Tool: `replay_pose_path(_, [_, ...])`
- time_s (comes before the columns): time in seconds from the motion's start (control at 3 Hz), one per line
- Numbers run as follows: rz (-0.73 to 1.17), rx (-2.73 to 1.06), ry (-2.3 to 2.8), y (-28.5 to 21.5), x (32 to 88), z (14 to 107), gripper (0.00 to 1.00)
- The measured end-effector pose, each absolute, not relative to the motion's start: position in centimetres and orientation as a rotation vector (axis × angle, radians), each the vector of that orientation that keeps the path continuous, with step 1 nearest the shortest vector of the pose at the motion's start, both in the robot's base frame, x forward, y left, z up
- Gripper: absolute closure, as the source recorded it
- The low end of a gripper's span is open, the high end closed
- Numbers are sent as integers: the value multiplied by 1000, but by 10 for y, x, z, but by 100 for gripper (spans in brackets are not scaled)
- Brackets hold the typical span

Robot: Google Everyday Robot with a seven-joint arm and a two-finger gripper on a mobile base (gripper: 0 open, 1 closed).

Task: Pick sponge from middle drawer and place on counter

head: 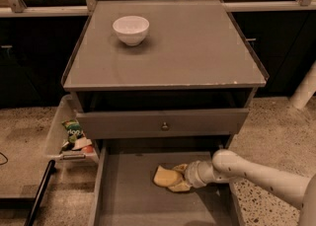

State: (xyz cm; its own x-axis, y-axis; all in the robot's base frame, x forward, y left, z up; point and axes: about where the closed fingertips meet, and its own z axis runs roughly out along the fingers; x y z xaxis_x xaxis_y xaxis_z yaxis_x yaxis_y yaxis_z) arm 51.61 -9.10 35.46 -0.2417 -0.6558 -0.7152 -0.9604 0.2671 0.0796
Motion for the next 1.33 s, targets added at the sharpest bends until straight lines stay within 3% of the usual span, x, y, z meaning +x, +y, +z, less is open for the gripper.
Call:
replay_pose_path(0.33, [707, -1454, 1982, -91, 516, 355, 86])
replay_pose_path(0.67, [708, -1454, 1983, -91, 516, 355, 100])
replay_pose_path(1.33, [757, -1426, 1985, -136, 508, 406, 100])
